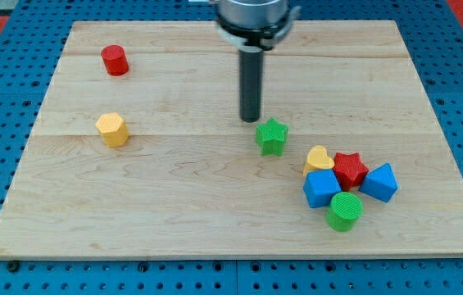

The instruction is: Move the yellow hexagon into the green star

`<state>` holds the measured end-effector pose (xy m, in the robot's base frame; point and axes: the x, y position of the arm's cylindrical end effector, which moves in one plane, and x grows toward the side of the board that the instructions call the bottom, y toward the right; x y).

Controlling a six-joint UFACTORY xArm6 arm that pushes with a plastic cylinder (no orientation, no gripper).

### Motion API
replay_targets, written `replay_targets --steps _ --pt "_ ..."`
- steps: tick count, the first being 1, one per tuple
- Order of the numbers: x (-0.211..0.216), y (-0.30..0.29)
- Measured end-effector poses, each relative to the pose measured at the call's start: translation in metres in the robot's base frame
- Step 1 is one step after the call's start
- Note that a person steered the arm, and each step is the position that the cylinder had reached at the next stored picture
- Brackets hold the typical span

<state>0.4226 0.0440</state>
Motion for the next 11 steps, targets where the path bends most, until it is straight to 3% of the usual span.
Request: replay_targets --steps 1,2,3,4,5,6,7,8,9,10,11 --pt "0.060 0.012" --pt "0.026 0.003" --pt "-0.044 -0.054" --pt "-0.056 -0.180" --pt "-0.001 -0.250" --pt "0.067 -0.203" --pt "0.073 -0.130" --pt "0.053 -0.220" --pt "0.016 -0.194" --pt "0.045 -0.080" --pt "0.078 -0.017"
